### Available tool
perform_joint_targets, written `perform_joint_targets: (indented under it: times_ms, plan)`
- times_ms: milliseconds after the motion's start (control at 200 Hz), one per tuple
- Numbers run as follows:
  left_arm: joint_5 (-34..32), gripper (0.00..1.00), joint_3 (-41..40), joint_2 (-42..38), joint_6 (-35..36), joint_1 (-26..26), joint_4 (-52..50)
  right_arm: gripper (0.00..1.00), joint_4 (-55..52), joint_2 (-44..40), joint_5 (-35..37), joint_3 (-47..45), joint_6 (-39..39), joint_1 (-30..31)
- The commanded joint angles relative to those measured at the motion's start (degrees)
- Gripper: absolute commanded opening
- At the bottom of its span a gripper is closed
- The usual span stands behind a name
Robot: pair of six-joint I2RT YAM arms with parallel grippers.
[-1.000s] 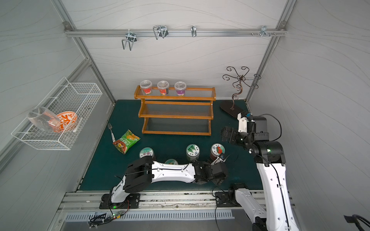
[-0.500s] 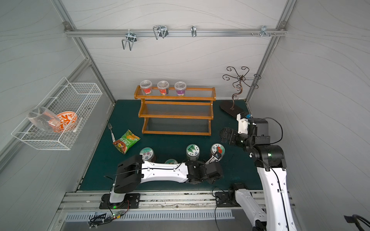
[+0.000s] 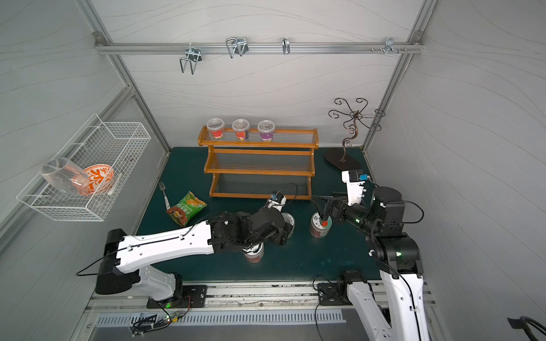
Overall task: Place the seed container on the shelf
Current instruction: Pick up the seed jar at the center of the board.
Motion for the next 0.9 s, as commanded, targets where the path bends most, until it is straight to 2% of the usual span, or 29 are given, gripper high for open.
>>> perform_joint_targets:
  times_ms: [0, 110, 225, 405, 550, 730, 895]
  plan:
    - [-1.1, 0.62, 4.1, -3.0, -3.1, 2.2, -10.5, 0.98, 8.6, -0.8, -8.6, -3.1, 0.4, 0.2]
    - [-0.5, 0.62, 6.6, -5.5, -3.6, 4.2, -15.8, 0.99, 11.7, -0.7, -9.9, -6.0, 0.1, 2.9]
    - [0.6, 0.63, 9.1, -7.5, -3.9, 6.2, -20.1, 0.98, 16.4, -1.2, -7.1, -9.6, -1.3, 10.2]
    - [2.9, 0.63, 11.9, -9.6, -4.1, 8.0, -23.9, 0.98, 24.8, -2.1, 4.6, -15.0, -6.2, 26.6]
    - [4.2, 0.63, 12.9, -10.7, -4.1, 8.4, -25.5, 0.98, 32.3, -1.0, 12.1, -18.4, -9.6, 36.8]
    - [5.5, 0.63, 12.7, -12.1, -4.3, 8.7, -25.5, 0.98, 39.1, 2.7, 20.3, -20.6, -13.9, 46.6]
    - [5.6, 0.63, 12.4, -13.8, -4.3, 8.7, -25.3, 0.99, 46.3, 6.8, 27.2, -22.4, -16.4, 52.7]
